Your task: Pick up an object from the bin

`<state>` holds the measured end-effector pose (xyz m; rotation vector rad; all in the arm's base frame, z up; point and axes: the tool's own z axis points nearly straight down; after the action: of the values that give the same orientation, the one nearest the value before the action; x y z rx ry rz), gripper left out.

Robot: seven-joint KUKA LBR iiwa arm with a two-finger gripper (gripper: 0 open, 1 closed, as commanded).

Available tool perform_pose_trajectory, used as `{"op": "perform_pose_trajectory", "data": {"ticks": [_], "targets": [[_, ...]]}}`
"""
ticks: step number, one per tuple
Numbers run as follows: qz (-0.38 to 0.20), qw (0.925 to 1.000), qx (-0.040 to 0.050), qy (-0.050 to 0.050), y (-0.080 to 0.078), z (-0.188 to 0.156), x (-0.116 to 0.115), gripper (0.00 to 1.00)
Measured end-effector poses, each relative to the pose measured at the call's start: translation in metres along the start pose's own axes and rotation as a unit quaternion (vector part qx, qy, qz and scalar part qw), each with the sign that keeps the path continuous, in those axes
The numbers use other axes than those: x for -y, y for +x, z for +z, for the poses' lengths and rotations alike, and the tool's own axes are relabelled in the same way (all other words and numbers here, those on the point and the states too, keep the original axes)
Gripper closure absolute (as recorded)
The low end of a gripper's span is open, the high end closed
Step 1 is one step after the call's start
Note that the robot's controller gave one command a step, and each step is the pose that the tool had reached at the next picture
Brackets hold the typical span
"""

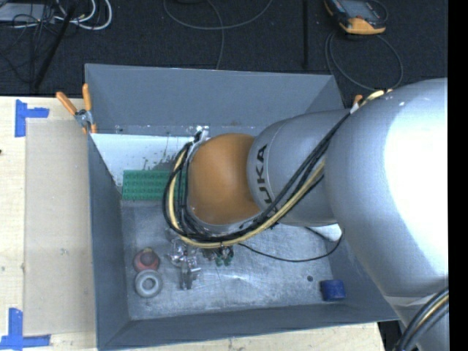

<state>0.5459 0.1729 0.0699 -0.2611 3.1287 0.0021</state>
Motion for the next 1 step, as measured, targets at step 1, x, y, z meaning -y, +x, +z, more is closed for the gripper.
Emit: {"op": "perform_pose_trajectory", "data": {"ticks": [1], "targets": [[-0.018,0.9998,0.0020,0.000,0.0422,-0.0023,0.0463,0.00]]}}
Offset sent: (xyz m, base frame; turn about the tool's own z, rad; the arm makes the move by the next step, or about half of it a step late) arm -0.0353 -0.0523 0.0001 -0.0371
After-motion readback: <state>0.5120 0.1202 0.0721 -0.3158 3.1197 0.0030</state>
